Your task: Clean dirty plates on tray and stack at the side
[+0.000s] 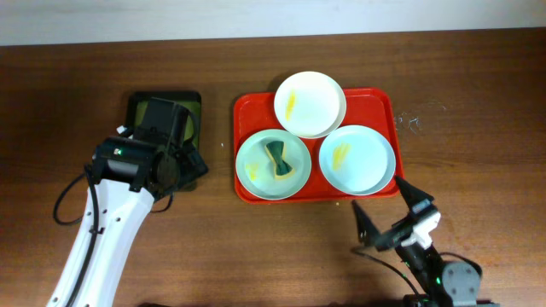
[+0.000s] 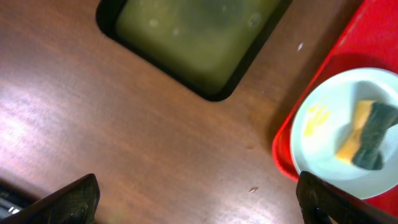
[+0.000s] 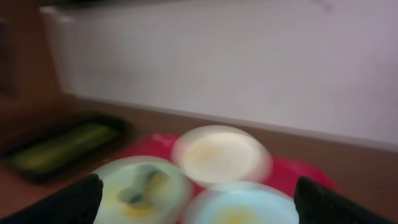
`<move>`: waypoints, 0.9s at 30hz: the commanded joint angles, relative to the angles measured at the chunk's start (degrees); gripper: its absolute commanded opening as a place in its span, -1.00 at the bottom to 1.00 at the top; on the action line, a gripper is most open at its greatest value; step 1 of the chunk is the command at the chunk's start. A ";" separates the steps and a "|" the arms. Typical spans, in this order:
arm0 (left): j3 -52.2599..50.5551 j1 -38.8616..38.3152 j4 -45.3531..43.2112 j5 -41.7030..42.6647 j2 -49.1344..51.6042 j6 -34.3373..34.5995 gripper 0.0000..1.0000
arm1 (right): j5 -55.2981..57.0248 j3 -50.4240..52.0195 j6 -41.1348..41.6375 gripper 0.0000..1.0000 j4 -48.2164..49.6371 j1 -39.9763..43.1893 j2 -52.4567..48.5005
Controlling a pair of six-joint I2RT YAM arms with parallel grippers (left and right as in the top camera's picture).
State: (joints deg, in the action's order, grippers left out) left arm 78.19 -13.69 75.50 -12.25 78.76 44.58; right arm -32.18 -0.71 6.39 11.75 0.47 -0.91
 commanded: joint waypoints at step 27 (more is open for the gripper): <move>-0.31 0.20 0.42 0.87 0.13 -0.50 0.98 | -5.70 -90.99 -7.43 0.24 -75.52 -7.80 -101.63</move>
State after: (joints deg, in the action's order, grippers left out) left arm 77.76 -13.69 75.90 -11.31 78.98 44.58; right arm -41.36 -90.65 1.34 -64.84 -2.24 -96.62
